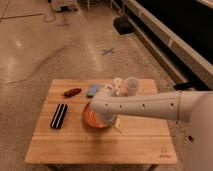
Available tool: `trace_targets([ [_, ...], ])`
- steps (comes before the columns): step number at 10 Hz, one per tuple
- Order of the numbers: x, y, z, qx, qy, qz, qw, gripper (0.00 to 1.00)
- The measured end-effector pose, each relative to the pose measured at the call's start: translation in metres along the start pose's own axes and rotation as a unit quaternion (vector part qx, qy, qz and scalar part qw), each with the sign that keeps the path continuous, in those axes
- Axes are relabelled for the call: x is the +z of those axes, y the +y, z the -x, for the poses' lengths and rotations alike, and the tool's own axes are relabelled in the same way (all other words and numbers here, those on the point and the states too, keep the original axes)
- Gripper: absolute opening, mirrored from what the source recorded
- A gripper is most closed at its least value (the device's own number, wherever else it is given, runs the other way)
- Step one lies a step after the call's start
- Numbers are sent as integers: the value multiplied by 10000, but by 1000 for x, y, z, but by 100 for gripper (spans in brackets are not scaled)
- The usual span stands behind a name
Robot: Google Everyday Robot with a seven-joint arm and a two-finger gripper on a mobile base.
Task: Drag the ceramic bowl in a circle
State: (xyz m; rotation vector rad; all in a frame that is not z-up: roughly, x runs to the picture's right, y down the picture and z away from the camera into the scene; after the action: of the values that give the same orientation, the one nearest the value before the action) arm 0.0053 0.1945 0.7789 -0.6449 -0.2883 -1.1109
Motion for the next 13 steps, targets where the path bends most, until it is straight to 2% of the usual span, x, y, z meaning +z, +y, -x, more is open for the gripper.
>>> trace_targets([
  [4, 3, -10, 10, -318, 15, 35, 9995, 80],
  [8, 10, -9, 18, -561, 16, 48, 9984, 80],
  [9, 10, -9, 18, -615, 8, 104, 9981, 80],
  [10, 10, -11, 20, -686, -2, 254, 9973, 80],
  [11, 10, -15, 21, -755, 11, 278, 9968, 80],
  [12, 11, -18, 18, -794, 27, 281, 9964, 78],
  [13, 12, -24, 14, -874, 43, 282, 9958, 71],
])
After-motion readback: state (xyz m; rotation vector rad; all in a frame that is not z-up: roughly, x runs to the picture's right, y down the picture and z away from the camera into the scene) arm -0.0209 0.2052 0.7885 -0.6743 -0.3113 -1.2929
